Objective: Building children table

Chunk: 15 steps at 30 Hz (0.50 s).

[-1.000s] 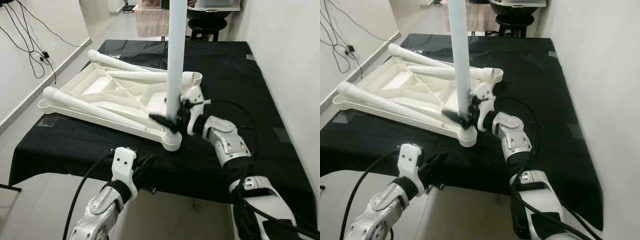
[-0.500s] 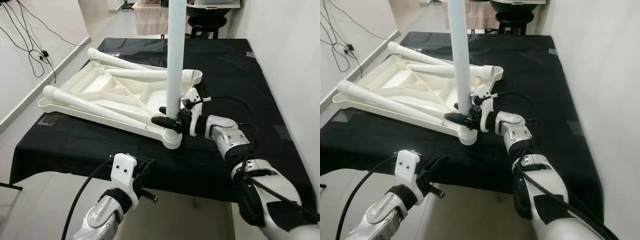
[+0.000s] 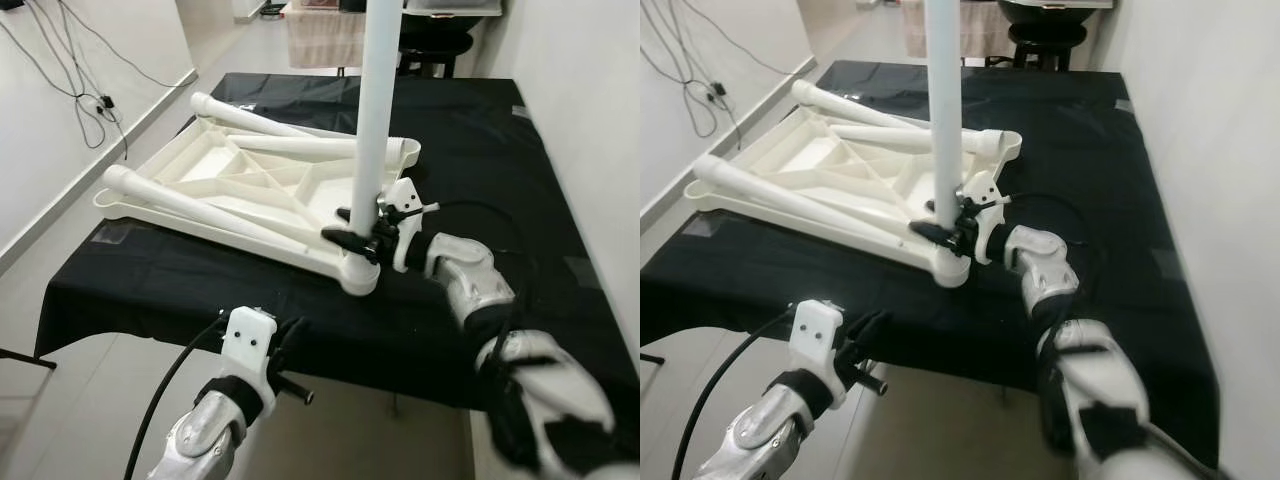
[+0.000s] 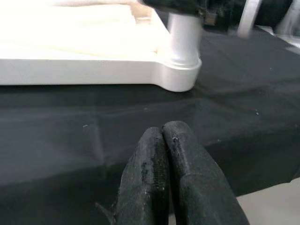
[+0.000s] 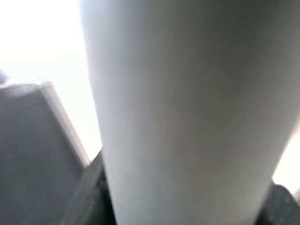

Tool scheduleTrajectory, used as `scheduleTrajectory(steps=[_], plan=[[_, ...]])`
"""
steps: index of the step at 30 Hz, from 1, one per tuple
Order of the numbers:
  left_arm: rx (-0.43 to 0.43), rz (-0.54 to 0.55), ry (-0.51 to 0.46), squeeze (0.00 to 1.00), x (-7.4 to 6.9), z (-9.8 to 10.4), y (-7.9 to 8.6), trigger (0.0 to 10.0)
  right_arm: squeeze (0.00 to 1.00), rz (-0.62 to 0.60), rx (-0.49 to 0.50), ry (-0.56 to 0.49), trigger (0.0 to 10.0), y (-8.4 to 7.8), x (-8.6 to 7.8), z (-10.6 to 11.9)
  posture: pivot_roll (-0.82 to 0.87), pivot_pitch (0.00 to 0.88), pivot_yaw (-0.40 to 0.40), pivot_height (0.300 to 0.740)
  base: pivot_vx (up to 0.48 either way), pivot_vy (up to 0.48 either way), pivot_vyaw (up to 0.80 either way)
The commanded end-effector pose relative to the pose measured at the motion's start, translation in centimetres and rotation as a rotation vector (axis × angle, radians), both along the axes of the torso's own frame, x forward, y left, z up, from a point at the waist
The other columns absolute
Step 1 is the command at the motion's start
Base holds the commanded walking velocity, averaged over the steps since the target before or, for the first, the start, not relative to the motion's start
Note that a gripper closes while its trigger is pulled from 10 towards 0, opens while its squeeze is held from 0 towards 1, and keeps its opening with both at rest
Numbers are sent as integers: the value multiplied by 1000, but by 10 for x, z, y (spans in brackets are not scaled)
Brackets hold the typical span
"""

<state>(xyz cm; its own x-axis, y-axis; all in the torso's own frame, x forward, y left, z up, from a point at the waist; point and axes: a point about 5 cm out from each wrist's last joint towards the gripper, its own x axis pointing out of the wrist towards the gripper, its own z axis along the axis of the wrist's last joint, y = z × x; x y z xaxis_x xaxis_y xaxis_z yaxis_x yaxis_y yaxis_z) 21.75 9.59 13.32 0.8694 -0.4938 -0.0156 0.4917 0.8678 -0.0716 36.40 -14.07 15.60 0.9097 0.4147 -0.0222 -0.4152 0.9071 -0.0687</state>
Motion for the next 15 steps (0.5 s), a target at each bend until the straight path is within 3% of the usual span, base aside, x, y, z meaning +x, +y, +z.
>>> scheduleTrajectory(steps=[1,4,7,12,13,15], plan=[[18,13,3,0,0,-2,7,10000,0,-300,-67,249,0,-18,-48,-57,6,142,29,740,0,0,0],[19,7,4,0,1,-3,7,10000,0,-279,-68,237,0,-19,-52,-52,-10,136,26,740,0,0,0],[9,-5,5,0,5,-3,6,10000,0,-271,-104,193,0,-27,-34,-43,-6,118,15,740,0,0,0],[8,1,2,0,8,-4,6,10000,0,-264,-125,175,0,-22,-35,-46,-10,114,18,740,0,0,0],[8,2,2,0,9,-4,6,10000,0,-262,-145,182,7765,-22,-35,-47,-7,109,16,740,0,0,0],[8,2,1,0,9,-4,6,10000,0,-262,-158,189,7765,-23,-34,-47,-7,109,16,740,0,0,0]])
